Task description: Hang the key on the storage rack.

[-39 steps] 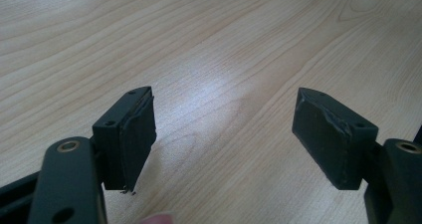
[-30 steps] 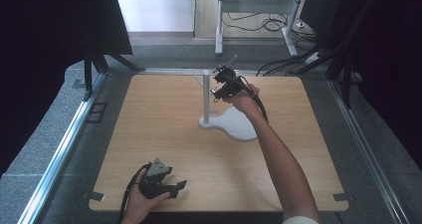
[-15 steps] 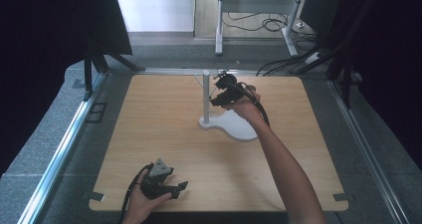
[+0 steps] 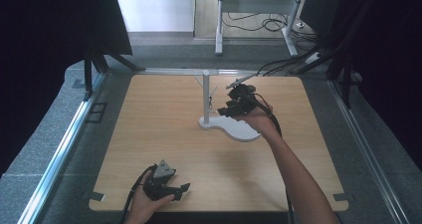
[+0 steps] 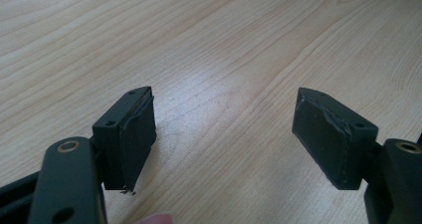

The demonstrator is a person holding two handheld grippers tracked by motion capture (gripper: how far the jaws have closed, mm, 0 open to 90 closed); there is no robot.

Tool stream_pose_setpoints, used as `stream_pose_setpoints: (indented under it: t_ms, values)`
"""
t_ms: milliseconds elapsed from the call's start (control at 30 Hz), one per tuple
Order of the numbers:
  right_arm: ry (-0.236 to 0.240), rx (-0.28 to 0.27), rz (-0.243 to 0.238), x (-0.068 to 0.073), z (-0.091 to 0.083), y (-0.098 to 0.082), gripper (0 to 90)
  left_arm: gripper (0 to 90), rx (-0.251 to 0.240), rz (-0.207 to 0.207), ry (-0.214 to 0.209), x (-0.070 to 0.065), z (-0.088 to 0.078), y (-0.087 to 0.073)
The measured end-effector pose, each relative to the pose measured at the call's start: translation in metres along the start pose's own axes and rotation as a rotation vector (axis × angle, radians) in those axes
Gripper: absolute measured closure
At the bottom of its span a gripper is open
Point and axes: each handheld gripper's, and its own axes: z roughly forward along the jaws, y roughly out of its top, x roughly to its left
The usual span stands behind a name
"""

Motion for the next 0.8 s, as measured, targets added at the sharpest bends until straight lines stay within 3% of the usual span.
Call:
stream_pose_setpoints:
  t_ms: [367, 533, 800]
  values:
    - [0.009, -0.071, 0.029, -0.002, -0.021, -0.046, 50.7, 25.6, 0.010, 0.007, 0.001, -0.005, 0.003, 0.000]
    - [0.024, -0.112, 0.038, 0.000, -0.029, -0.083, 50.2, 25.5, 0.016, 0.009, 0.004, -0.005, 0.005, -0.001]
    - [0.011, -0.150, 0.061, 0.005, -0.038, -0.134, 49.6, 25.5, 0.015, 0.006, 0.012, -0.004, 0.004, 0.000]
